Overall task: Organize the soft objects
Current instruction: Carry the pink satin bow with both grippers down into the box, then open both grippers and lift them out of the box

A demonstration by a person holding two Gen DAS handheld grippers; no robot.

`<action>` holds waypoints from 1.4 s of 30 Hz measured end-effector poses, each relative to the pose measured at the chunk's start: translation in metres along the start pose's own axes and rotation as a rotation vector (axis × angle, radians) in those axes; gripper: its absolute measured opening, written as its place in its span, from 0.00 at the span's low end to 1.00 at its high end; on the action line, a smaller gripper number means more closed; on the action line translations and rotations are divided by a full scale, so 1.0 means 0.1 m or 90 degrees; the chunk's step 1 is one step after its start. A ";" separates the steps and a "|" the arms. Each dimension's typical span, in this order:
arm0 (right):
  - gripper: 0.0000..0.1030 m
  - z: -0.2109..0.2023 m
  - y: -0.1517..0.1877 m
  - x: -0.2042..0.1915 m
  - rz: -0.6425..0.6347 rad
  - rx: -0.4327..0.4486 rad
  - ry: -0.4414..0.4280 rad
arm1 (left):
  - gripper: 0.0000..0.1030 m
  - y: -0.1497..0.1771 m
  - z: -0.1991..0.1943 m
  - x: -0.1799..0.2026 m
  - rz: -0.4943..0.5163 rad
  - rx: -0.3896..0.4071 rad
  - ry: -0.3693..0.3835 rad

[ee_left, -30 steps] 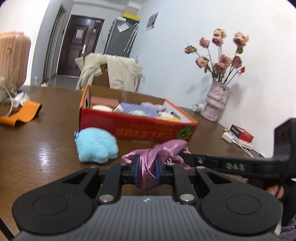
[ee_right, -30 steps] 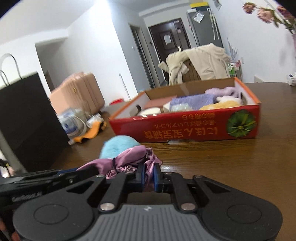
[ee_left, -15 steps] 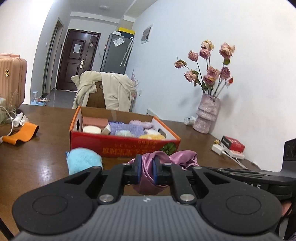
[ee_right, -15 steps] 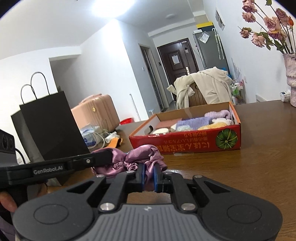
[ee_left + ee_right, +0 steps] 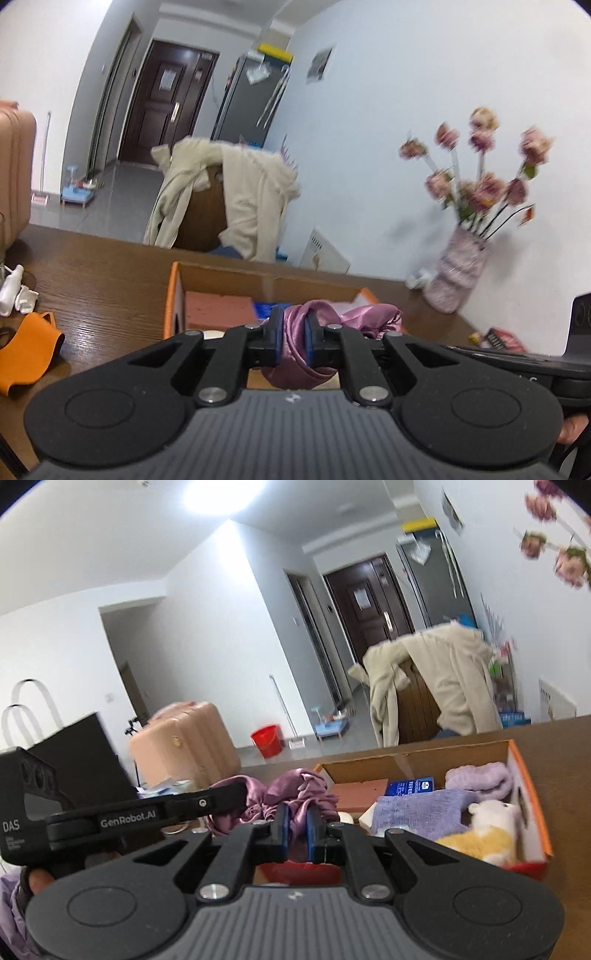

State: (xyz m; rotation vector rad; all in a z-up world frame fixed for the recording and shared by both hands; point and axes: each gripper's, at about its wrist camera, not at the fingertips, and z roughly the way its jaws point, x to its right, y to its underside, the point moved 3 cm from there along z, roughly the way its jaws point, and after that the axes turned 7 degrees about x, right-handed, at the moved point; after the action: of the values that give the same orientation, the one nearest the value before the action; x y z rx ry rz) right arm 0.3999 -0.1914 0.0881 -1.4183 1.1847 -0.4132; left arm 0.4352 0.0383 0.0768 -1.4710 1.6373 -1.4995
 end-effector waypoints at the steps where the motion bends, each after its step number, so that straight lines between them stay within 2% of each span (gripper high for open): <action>1: 0.09 0.15 0.00 0.06 0.005 -0.011 0.006 | 0.11 0.03 0.11 -0.06 0.005 -0.013 -0.008; 8: 0.09 1.02 0.33 0.40 0.040 -0.119 0.064 | 0.11 0.44 0.72 -0.38 0.061 -0.117 -0.053; 11: 0.10 1.22 0.52 0.42 0.025 -0.159 0.094 | 0.13 0.51 0.85 -0.43 0.086 -0.134 -0.060; 14: 0.17 1.31 0.60 0.44 0.012 -0.176 0.120 | 0.20 0.50 0.87 -0.42 0.096 -0.138 -0.057; 15: 0.18 1.32 0.60 0.44 0.014 -0.179 0.127 | 0.29 0.50 0.86 -0.41 0.097 -0.137 -0.051; 16: 0.24 1.31 0.59 0.43 0.012 -0.182 0.127 | 0.37 0.49 0.83 -0.42 0.096 -0.130 -0.049; 17: 0.36 1.29 0.57 0.41 0.010 -0.178 0.123 | 0.48 0.47 0.80 -0.42 0.091 -0.118 -0.040; 18: 0.43 1.26 0.55 0.40 0.008 -0.171 0.120 | 0.56 0.44 0.77 -0.42 0.090 -0.112 -0.040; 19: 0.45 1.21 0.53 0.38 0.005 -0.164 0.118 | 0.56 0.41 0.73 -0.41 0.092 -0.101 -0.044; 23: 0.45 1.00 0.36 0.26 -0.028 -0.128 0.114 | 0.56 0.20 0.53 -0.35 0.097 -0.062 -0.047; 28: 0.45 0.67 0.04 0.08 -0.067 -0.067 0.114 | 0.56 -0.09 0.09 -0.24 0.103 -0.008 -0.056; 33: 0.49 0.26 -0.18 -0.07 -0.088 -0.022 0.116 | 0.66 -0.27 -0.53 -0.06 0.119 0.062 -0.061; 36: 0.60 -0.07 -0.22 -0.20 -0.109 0.016 0.113 | 0.73 -0.28 -0.99 0.06 0.121 0.105 -0.068; 40: 0.86 -0.52 -0.16 -0.42 -0.180 0.082 0.117 | 0.81 -0.09 -1.50 0.23 0.141 0.160 -0.099; 42: 0.90 -0.73 -0.08 -0.53 -0.228 0.115 0.133 | 0.85 0.09 -1.72 0.32 0.154 0.188 -0.128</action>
State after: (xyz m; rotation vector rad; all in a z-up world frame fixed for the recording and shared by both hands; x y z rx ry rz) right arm 0.3220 -0.1880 0.1333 -1.4548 1.0254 -0.9148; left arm 0.2719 0.0762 0.1285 -1.1752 1.3535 -1.3439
